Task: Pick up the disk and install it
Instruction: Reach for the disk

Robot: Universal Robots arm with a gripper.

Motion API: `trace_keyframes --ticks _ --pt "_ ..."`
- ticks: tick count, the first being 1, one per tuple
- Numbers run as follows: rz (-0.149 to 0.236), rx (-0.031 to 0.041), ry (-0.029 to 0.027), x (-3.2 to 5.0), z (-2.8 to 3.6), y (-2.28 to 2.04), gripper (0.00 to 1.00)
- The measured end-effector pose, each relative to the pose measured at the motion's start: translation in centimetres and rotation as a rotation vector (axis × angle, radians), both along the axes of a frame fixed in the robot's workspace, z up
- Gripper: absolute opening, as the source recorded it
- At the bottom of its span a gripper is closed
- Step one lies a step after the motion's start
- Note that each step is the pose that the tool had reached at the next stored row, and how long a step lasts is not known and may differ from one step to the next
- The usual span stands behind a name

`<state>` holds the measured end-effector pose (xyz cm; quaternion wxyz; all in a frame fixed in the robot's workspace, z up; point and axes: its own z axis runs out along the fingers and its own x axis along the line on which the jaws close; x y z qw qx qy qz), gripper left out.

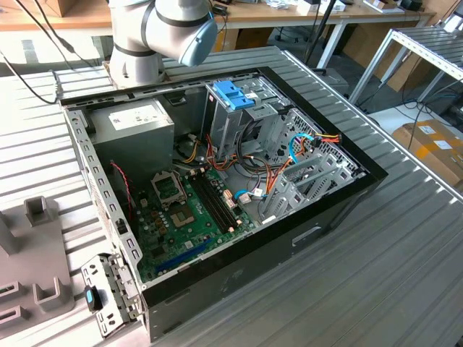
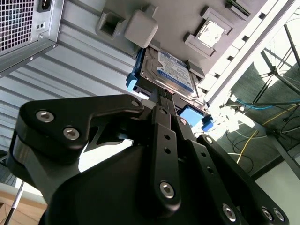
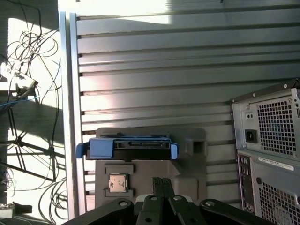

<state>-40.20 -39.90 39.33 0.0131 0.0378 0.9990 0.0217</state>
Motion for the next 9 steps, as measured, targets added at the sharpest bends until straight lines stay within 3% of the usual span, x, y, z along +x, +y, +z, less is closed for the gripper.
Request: trace_keyframes --ticks 9 --pt "0.0 0.0 0.0 -0.49 0.0 0.0 0.11"
